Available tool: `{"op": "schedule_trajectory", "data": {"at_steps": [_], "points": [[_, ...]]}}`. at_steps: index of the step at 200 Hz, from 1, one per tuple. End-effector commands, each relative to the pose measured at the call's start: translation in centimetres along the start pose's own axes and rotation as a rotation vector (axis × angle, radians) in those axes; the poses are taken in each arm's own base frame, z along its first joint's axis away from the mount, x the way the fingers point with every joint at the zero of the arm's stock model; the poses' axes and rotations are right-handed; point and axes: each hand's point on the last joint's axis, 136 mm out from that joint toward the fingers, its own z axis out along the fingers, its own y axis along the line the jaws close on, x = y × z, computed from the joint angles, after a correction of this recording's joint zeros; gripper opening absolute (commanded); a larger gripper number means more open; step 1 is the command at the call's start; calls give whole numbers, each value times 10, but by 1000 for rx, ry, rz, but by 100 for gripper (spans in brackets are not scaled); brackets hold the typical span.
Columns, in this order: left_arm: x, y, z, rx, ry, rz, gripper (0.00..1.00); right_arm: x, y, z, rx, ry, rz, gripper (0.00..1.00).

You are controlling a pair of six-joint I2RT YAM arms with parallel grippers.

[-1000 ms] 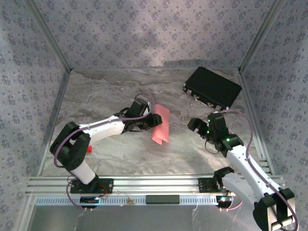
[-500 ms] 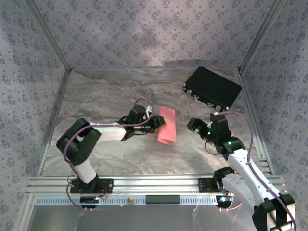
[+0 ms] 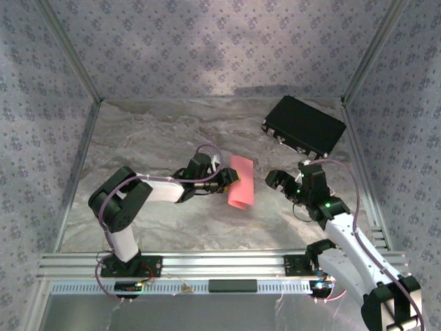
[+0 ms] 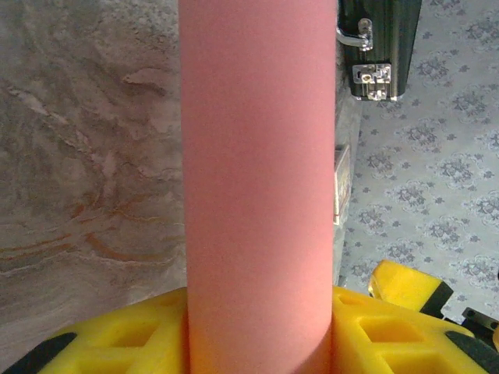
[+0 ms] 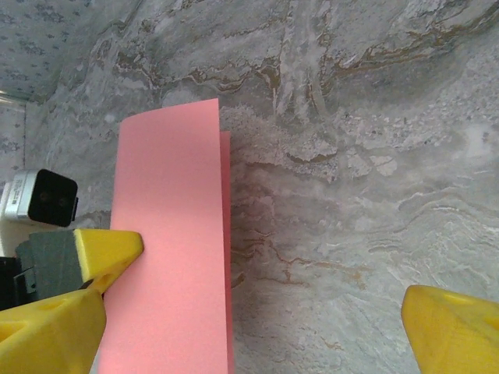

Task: Fold a paper plane with a square sheet of paper (pick it up from the middle)
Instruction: First fold the square sheet of paper in half at the center of the table.

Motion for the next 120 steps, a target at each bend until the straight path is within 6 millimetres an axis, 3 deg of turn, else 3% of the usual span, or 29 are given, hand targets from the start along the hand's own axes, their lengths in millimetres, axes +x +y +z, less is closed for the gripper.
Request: {"op": "schedule_trajectory", "data": {"at_steps": [1,120], "points": [[3,-2,2,25,9,9,41,5,5,3,-32,35,-21,99],[14,32,13,-83,26,-7,43,13,4,11,-19,96,-25,99]]}}
